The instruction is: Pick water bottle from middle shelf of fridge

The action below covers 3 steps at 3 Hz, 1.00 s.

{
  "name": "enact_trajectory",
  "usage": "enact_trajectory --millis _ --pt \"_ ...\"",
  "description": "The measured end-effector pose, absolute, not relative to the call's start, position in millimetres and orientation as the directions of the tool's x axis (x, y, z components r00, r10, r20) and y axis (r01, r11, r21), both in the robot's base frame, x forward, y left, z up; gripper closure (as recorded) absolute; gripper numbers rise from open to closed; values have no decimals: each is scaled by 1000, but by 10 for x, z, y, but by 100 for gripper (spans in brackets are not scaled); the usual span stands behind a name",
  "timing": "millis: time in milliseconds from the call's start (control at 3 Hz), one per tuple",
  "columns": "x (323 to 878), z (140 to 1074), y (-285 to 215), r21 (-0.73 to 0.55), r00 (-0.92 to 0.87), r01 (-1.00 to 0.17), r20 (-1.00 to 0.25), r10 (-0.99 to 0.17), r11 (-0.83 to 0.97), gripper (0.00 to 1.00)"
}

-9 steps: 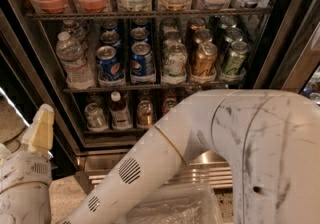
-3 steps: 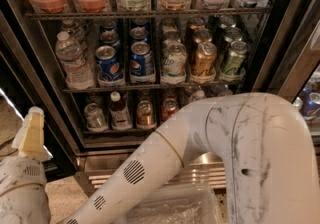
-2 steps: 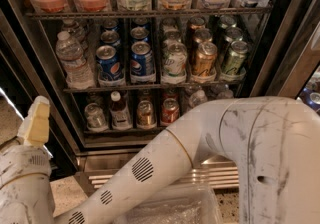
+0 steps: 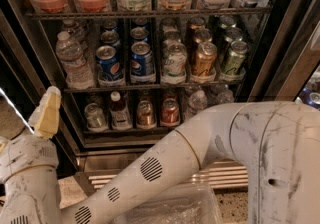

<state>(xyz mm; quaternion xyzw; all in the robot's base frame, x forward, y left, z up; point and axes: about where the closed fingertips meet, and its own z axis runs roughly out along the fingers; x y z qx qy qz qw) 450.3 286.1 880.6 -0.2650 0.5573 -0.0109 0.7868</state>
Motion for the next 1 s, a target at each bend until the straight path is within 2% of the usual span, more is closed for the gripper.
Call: enact_trajectory --millis 667,1000 --pt "4659 8910 2614 -322 353 -254 -909 -222 912 0" --pt "4656 8889 2653 -356 357 -258 -899 -253 898 0"
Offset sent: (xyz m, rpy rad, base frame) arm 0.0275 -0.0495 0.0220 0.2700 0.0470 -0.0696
